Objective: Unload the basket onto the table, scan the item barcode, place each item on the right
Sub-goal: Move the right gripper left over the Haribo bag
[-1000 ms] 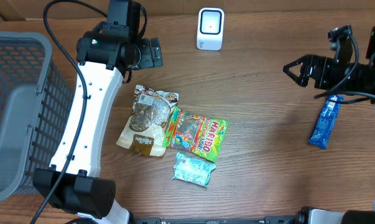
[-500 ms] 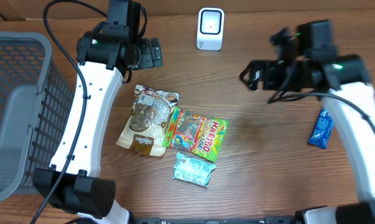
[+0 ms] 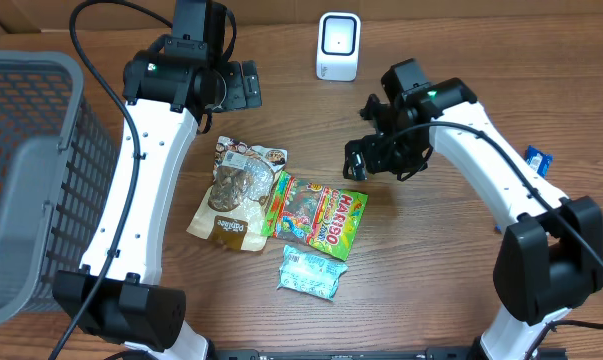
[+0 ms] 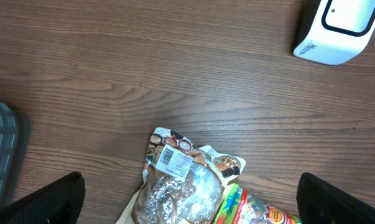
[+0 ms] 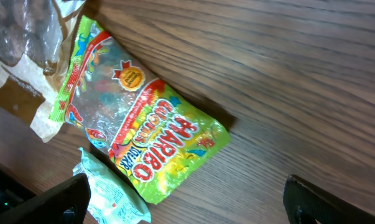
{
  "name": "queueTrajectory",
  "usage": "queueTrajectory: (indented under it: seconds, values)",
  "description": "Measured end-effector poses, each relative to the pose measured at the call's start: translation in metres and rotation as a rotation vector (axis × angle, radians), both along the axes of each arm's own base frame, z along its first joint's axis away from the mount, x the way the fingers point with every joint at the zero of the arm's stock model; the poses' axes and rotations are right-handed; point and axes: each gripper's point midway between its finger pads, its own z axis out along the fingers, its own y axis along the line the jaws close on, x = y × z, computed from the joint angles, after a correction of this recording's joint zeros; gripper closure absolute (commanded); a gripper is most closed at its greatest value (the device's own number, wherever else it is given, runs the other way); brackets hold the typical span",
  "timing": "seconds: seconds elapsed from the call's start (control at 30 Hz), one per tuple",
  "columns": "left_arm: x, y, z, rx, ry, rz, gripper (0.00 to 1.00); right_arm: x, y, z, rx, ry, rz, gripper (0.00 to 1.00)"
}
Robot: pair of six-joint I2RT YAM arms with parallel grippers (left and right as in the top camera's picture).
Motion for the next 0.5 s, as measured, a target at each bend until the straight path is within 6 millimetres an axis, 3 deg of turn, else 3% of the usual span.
queueTrajectory:
  seconds: [0.2,0.3,0.5]
  values:
    - [0.0,0.0,0.0,0.0,0.0,0.0,0.0,0.006,0.025,-0.005,0.035,-0.067,0.076,0.0]
    - [0.0,0.0,0.0,0.0,0.0,0.0,0.0,0.009,0.04,-0.018,0.036,-0.112,0.119,0.0]
    - [0.0,0.0,0.0,0.0,0.0,0.0,0.01,0.014,0.044,-0.044,-0.013,-0.188,0.162,0.0]
